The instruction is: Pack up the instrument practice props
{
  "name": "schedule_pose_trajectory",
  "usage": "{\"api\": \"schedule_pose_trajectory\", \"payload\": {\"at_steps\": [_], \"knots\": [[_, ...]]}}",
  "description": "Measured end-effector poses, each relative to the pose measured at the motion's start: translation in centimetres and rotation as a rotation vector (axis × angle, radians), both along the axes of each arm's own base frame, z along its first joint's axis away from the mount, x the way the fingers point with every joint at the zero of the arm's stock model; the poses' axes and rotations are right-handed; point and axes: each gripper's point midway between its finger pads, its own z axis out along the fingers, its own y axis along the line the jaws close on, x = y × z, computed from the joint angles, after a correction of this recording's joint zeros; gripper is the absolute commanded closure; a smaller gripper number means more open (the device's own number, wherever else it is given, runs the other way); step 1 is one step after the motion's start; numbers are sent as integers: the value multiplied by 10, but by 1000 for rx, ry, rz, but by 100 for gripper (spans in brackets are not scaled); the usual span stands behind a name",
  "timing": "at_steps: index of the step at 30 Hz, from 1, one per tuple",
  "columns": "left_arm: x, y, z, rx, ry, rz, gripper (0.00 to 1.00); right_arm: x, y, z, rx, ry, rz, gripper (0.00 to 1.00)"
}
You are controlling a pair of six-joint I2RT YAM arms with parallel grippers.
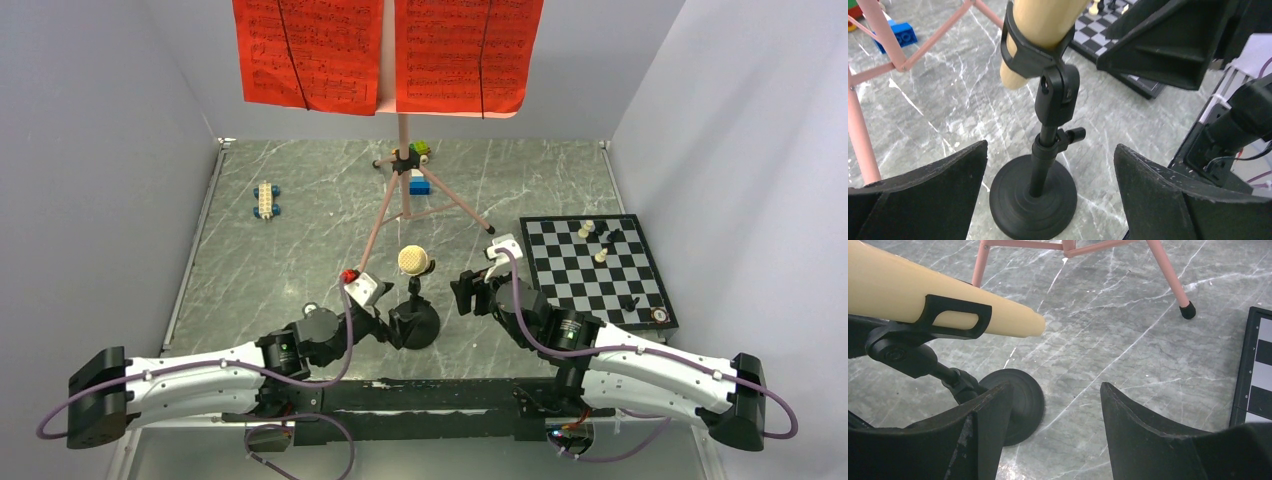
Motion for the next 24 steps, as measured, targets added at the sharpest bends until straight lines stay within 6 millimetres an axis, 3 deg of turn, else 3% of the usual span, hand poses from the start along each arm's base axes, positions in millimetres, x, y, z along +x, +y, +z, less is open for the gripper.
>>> {"api": "schedule_pose_trajectory", "payload": {"at_steps": [6, 12, 16, 24], "knots": [[3, 2, 26, -43, -48, 14, 1, -1, -1, 1, 2, -1, 0, 31], [17, -5, 44, -19, -103, 62, 12, 0, -2, 0, -1, 0, -2, 31], [26, -5, 39, 21, -114, 103, 22, -1, -2, 0, -4, 2, -2, 31], [33, -11, 26, 85, -123, 124, 57, -1, -3, 0, -5, 2, -2, 31]]}}
